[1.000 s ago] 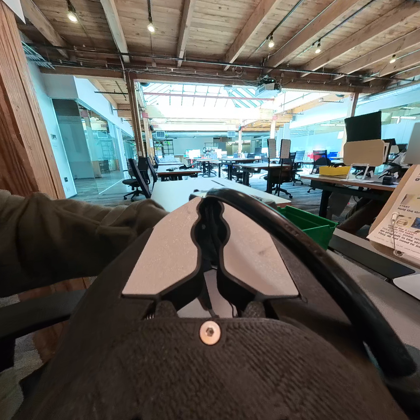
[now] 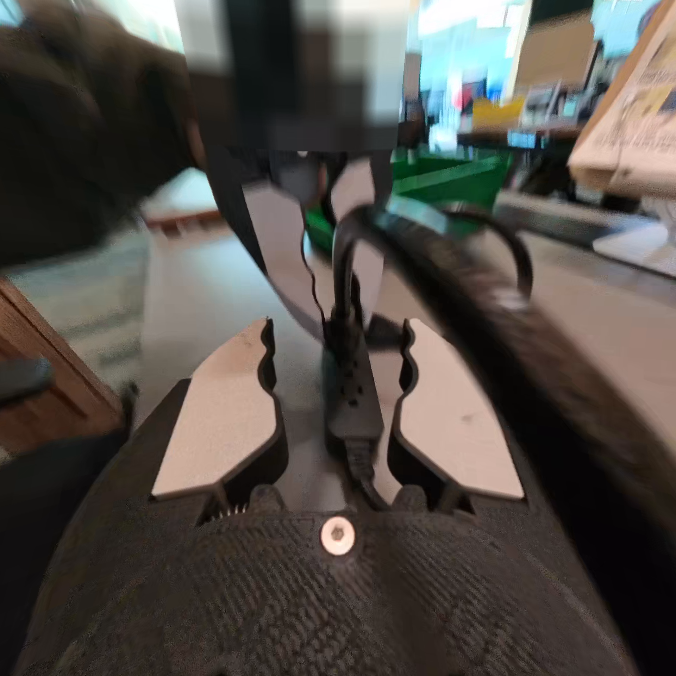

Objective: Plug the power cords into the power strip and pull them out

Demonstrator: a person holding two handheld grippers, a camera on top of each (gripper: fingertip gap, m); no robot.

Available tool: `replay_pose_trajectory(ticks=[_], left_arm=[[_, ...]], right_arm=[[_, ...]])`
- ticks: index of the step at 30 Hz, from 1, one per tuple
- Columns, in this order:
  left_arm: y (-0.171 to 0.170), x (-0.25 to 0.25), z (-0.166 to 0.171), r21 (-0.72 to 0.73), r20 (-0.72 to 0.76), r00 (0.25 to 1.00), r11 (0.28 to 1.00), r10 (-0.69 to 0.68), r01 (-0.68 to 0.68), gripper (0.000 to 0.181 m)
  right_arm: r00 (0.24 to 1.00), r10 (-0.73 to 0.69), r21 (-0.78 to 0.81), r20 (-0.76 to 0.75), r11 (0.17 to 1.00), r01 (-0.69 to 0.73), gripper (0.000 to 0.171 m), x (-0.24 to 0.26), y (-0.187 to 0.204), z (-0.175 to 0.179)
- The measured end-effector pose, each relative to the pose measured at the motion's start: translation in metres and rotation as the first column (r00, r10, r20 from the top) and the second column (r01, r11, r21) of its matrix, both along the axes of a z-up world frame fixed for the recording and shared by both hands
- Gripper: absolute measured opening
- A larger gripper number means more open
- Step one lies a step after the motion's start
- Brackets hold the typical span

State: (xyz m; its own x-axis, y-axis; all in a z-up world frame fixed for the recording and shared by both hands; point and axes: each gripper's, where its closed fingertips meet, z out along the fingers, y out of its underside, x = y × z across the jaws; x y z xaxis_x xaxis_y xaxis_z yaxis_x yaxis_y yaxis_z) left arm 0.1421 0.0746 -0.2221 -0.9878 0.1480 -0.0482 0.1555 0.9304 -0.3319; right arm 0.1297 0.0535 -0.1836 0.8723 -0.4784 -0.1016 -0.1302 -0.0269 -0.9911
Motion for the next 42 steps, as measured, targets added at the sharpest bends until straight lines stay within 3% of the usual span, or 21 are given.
replay_pose_trajectory(ticks=[3, 5, 6, 10, 13, 15, 18, 20, 23, 28, 42], left_arm=[[-0.003, -0.001, 0.002, -0.028, -0.008, 1.0, 1.0, 0.003, -0.003, 0.023], [-0.012, -0.003, 0.011, -0.104, -0.033, 0.999, 0.994, 0.015, -0.019, 0.022], [-0.016, -0.004, 0.017, -0.141, -0.042, 0.999, 0.99, 0.017, -0.022, 0.022], [-0.015, -0.003, 0.019, -0.115, -0.014, 1.0, 0.993, 0.012, -0.013, 0.022], [-0.014, -0.004, 0.019, -0.128, -0.025, 0.999, 0.991, 0.026, -0.028, 0.022], [-0.016, -0.005, 0.02, -0.157, -0.041, 0.999, 0.987, 0.037, -0.043, 0.022], [-0.024, -0.012, 0.016, -0.18, -0.067, 0.997, 0.983, 0.026, -0.038, 0.022], [-0.027, -0.015, 0.011, -0.172, -0.076, 0.997, 0.985, 0.021, -0.034, 0.022], [-0.023, -0.013, 0.0, -0.122, -0.068, 0.997, 0.991, 0.04, -0.048, 0.022], [-0.019, -0.011, 0.001, -0.135, -0.081, 0.993, 0.986, 0.087, -0.097, 0.023], [-0.007, -0.005, 0.015, -0.205, -0.03, 0.99, 0.969, 0.138, -0.141, 0.026]], right_arm=[[0.998, 0.009, 0.451, 0.056, 0.892, -0.033, 0.045, -0.004, -0.032, 0.055], [0.993, 0.028, 0.625, 0.114, 0.775, -0.094, 0.025, -0.01, -0.06, 0.073], [0.992, 0.032, 0.659, 0.119, 0.745, -0.103, 0.024, -0.011, -0.069, 0.075], [0.988, 0.09, 0.513, 0.122, 0.847, -0.141, 0.026, -0.012, -0.062, 0.059], [0.976, 0.05, 0.488, 0.213, 0.86, -0.151, 0.036, -0.015, -0.07, 0.075], [0.975, 0.012, 0.439, 0.223, 0.892, -0.112, 0.022, -0.01, -0.073, 0.078], [0.96, 0.026, 0.414, 0.28, 0.899, -0.145, 0.023, -0.016, -0.066, 0.098], [0.947, 0.052, 0.343, 0.317, 0.925, -0.166, 0.009, -0.018, -0.057, 0.104], [0.95, 0.212, 0.111, 0.23, 0.964, -0.242, 0.007, -0.016, -0.035, 0.095], [0.961, 0.244, -0.111, 0.133, 0.967, -0.23, 0.007, -0.007, -0.015, 0.097], [0.972, 0.236, -0.121, -0.004, 0.965, -0.235, 0.005, 0.003, 0.016, 0.103]])
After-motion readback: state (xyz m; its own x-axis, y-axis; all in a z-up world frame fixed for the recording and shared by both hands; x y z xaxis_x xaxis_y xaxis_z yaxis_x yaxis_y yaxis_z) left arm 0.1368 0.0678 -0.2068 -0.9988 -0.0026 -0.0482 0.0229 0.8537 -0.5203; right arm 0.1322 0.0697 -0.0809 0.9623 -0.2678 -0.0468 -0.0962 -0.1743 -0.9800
